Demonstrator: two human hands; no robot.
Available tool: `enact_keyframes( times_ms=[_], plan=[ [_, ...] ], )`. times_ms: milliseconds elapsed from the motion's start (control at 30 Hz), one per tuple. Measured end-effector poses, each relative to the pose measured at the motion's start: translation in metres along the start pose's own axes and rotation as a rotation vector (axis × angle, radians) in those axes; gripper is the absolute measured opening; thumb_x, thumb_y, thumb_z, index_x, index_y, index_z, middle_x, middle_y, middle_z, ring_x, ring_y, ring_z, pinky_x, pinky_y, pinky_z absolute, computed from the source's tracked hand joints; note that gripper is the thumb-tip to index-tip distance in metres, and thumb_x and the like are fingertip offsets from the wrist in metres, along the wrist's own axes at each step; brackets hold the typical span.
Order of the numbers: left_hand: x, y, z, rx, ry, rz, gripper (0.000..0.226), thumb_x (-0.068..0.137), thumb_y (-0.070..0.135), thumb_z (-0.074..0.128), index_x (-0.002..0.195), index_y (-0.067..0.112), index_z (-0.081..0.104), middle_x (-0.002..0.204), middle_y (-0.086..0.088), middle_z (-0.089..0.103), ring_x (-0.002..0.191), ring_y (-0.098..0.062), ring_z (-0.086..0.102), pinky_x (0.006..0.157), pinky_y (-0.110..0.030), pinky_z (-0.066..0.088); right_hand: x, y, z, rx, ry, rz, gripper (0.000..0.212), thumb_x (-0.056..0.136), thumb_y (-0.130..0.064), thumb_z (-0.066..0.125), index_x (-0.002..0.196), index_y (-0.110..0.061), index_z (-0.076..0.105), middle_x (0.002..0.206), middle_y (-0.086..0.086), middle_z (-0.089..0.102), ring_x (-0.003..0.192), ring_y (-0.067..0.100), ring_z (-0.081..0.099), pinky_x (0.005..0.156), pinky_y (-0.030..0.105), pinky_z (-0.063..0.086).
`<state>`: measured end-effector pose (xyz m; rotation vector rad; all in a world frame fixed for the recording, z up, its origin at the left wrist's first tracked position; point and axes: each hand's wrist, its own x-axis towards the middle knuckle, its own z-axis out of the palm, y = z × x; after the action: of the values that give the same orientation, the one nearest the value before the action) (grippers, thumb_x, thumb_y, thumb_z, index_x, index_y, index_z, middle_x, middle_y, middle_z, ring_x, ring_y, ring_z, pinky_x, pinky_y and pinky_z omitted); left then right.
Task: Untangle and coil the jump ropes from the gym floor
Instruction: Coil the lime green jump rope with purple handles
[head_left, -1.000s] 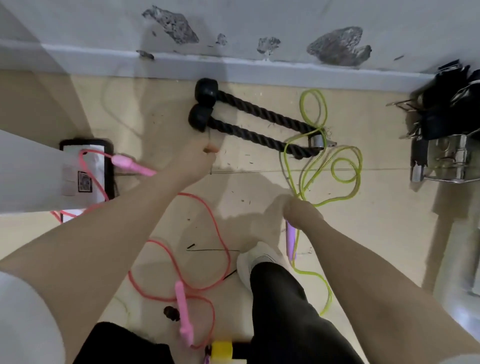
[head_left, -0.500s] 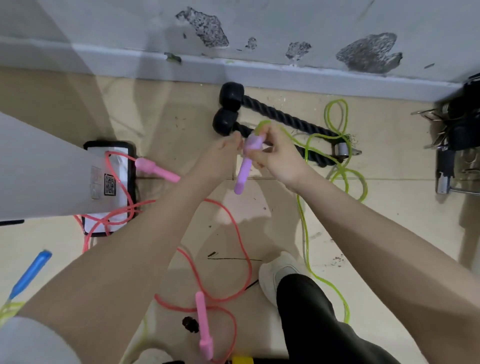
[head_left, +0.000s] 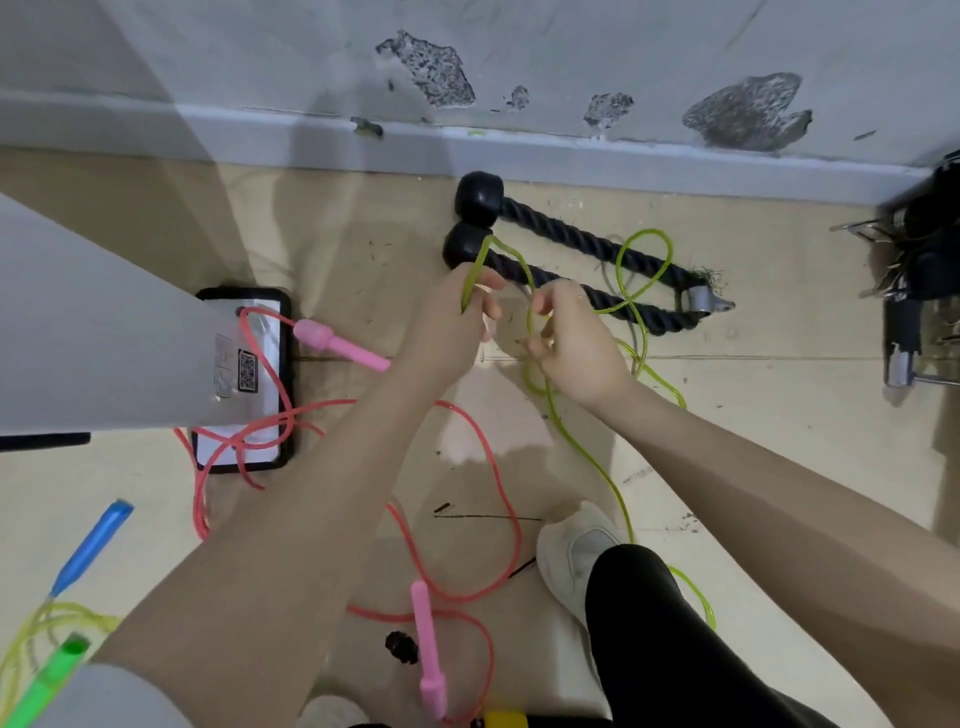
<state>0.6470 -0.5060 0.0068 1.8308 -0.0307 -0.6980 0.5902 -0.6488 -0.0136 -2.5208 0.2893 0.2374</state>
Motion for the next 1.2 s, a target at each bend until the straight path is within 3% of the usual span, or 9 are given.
enact_keyframes(
  times_ms=[167, 233, 300, 500, 733, 833, 933, 1033, 1200],
  plan=[
    [-0.018, 0.012, 0.016, 0.053, -0.307, 0.088, 0.018, 0.095, 0.019, 0.048, 0.084, 0.03, 0.057, 0.054, 0.008, 0.045, 0.035, 0.003, 0.042, 0.048, -0.02, 0.037, 0.002, 0.005, -0.015, 0.13, -0.074, -0.107, 0.064, 0.072, -0.02, 0.061, 0.133, -0.01, 0.045, 0.131, 0.014, 0.045, 0.124, 0.028, 0.041, 0.107, 0.033, 0.032],
    [-0.021, 0.014, 0.019, -0.003, -0.359, 0.064, 0.025, 0.097, 0.025, 0.047, 0.079, 0.031, 0.063, 0.053, 0.008, 0.038, 0.034, -0.003, 0.034, 0.048, -0.025, 0.039, 0.0, 0.006, -0.025, 0.241, -0.083, -0.07, 0.036, 0.078, -0.014, 0.059, 0.114, -0.007, 0.06, 0.114, 0.013, 0.061, 0.108, 0.025, 0.054, 0.096, 0.028, 0.041],
    [-0.023, 0.016, 0.018, -0.151, -0.429, 0.023, 0.022, 0.098, 0.027, 0.045, 0.104, 0.033, 0.066, 0.06, 0.004, 0.033, 0.037, -0.006, 0.026, 0.042, -0.022, 0.038, -0.005, 0.004, -0.037, 0.444, -0.103, 0.056, 0.01, 0.084, -0.005, 0.059, 0.093, -0.007, 0.064, 0.107, 0.017, 0.064, 0.099, 0.021, 0.058, 0.088, 0.025, 0.043],
    [-0.02, 0.018, 0.008, -0.652, -0.195, 0.083, 0.04, 0.101, 0.01, 0.033, 0.131, 0.035, 0.041, 0.093, 0.003, 0.067, 0.037, -0.004, 0.031, 0.04, -0.015, 0.029, -0.017, 0.009, -0.041, 0.451, -0.398, 0.16, 0.02, 0.089, -0.01, 0.053, 0.07, -0.016, 0.051, 0.049, -0.005, 0.047, 0.049, 0.014, 0.046, 0.056, 0.023, 0.043],
    [-0.024, 0.014, -0.028, -0.809, -0.114, -0.045, 0.039, 0.102, 0.025, 0.034, 0.139, 0.036, 0.032, 0.104, 0.001, 0.072, 0.03, -0.005, 0.024, 0.038, -0.016, 0.031, -0.021, 0.022, -0.029, 0.414, -0.35, 0.193, 0.021, 0.1, -0.016, 0.039, 0.082, -0.018, 0.049, 0.063, -0.004, 0.041, 0.051, 0.002, 0.044, 0.054, 0.016, 0.037],
    [-0.03, 0.012, -0.03, -0.653, -0.196, -0.203, 0.043, 0.096, 0.053, 0.034, 0.13, 0.033, 0.05, 0.107, -0.004, 0.071, 0.028, -0.005, 0.018, 0.038, -0.018, 0.03, -0.015, 0.004, -0.019, 0.006, -0.435, -0.07, 0.021, 0.101, -0.016, 0.038, 0.095, -0.015, 0.058, 0.081, -0.004, 0.048, 0.082, 0.015, 0.05, 0.063, 0.018, 0.029],
    [-0.035, 0.012, -0.035, -0.801, -0.258, -0.175, 0.029, 0.097, 0.039, 0.037, 0.117, 0.038, 0.058, 0.113, -0.009, 0.069, 0.035, -0.007, 0.04, 0.049, -0.02, 0.043, -0.016, -0.018, -0.005, -0.304, -0.562, -0.194, 0.033, 0.101, -0.027, 0.035, 0.121, -0.011, 0.056, 0.107, 0.009, 0.056, 0.099, 0.026, 0.051, 0.074, 0.027, 0.032],
    [-0.033, 0.008, -0.041, -1.014, -0.316, -0.198, 0.041, 0.088, 0.034, 0.04, 0.107, 0.012, 0.068, 0.097, -0.011, 0.072, 0.058, -0.014, 0.064, 0.048, -0.019, 0.048, -0.013, -0.033, -0.005, -0.323, -0.353, -0.216, 0.033, 0.101, -0.033, 0.034, 0.122, -0.018, 0.054, 0.102, 0.01, 0.057, 0.094, 0.026, 0.055, 0.072, 0.033, 0.042],
    [-0.041, 0.004, -0.038, -0.808, -0.264, -0.117, 0.031, 0.091, 0.032, 0.04, 0.097, 0.013, 0.063, 0.042, 0.006, 0.037, 0.029, -0.002, 0.021, 0.031, -0.012, 0.014, 0.008, -0.021, -0.025, 0.322, 0.025, 0.192, 0.025, 0.099, -0.023, 0.04, 0.096, -0.009, 0.06, 0.062, -0.004, 0.048, 0.055, 0.016, 0.046, 0.051, 0.026, 0.036]
  ],
)
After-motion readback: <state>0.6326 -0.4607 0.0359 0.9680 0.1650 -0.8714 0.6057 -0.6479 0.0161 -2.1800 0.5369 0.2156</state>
